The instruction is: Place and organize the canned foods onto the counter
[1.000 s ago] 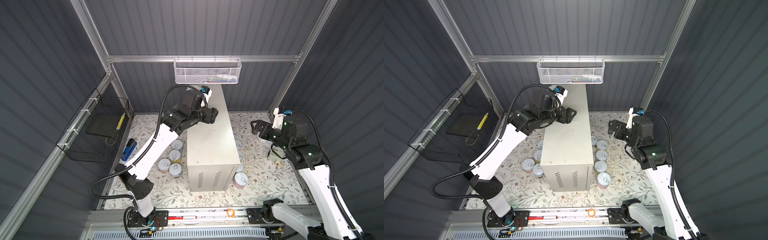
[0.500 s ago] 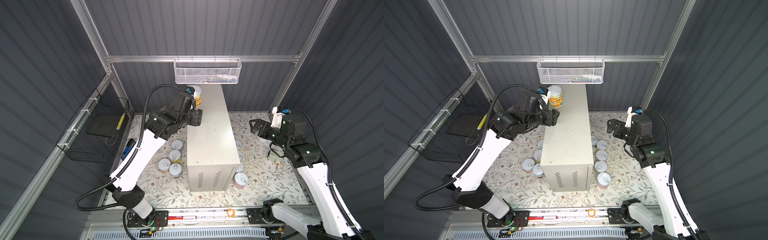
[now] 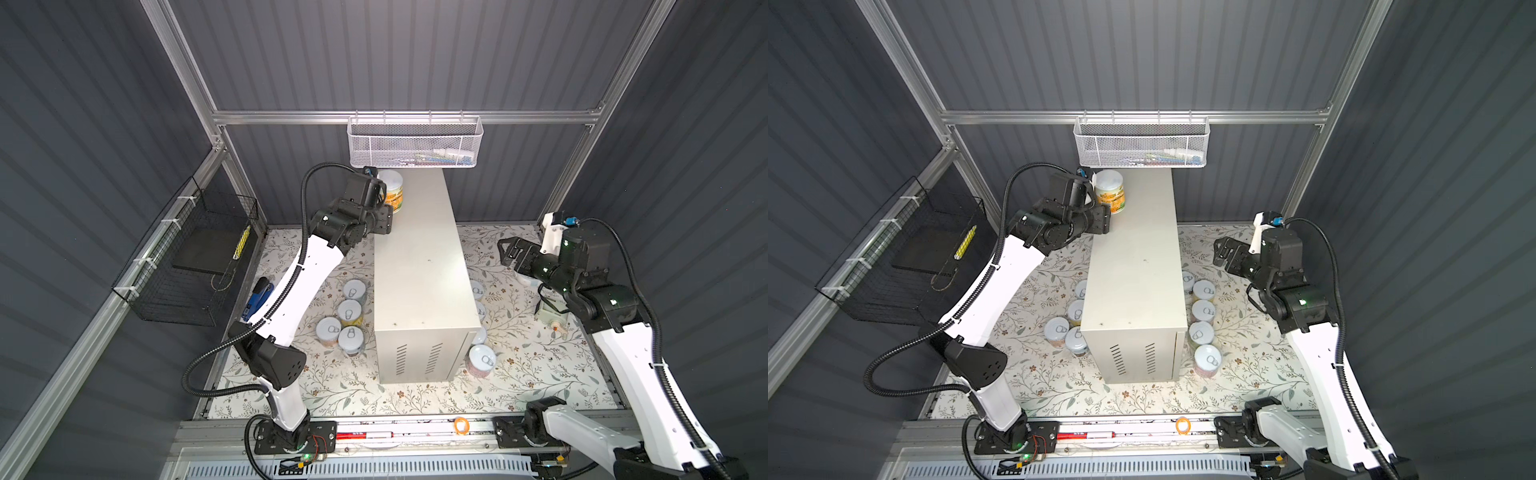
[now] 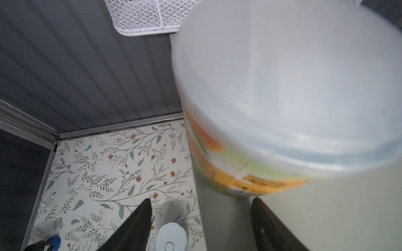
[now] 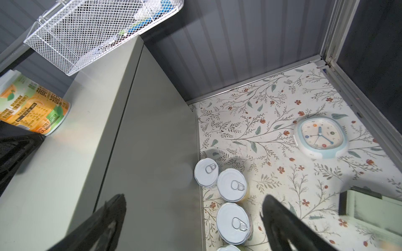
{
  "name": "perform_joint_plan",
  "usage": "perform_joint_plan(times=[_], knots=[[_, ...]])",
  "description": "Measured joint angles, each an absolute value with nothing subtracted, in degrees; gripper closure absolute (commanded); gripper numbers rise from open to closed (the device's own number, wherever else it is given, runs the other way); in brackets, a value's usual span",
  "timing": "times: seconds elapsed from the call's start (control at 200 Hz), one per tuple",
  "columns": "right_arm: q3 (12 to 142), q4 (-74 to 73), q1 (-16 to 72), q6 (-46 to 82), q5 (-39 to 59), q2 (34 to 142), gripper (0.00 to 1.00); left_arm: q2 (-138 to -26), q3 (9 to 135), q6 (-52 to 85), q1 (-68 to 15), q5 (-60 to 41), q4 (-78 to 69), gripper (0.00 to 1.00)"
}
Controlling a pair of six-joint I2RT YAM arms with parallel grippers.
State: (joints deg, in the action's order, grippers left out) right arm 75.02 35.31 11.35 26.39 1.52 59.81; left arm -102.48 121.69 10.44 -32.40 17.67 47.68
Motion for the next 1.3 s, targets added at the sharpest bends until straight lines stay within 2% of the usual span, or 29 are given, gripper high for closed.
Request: perform_joint_plan(times=[0.245,0.535,0.865,1.301], knots=[[75.02,34.50,11.35,26.04,1.48,61.52,0.02,-105.97,125.05,10.44,-30.76,15.18,44.84,0.27],[75.02,33.76,11.35,25.47,1.26,63.07,0.01,-114.85,135.37,10.00,-30.30,13.61,42.00,0.29],[76.20,32.64,11.35,25.41,0.91,65.56,0.01,-119.46,138.76,10.59,-27.59,10.85,36.36,0.36],[76.20,32.47,11.35,25.43,0.43,67.57,0.01,-125.93,144.64,11.42,-25.69,6.92,32.88,0.37]])
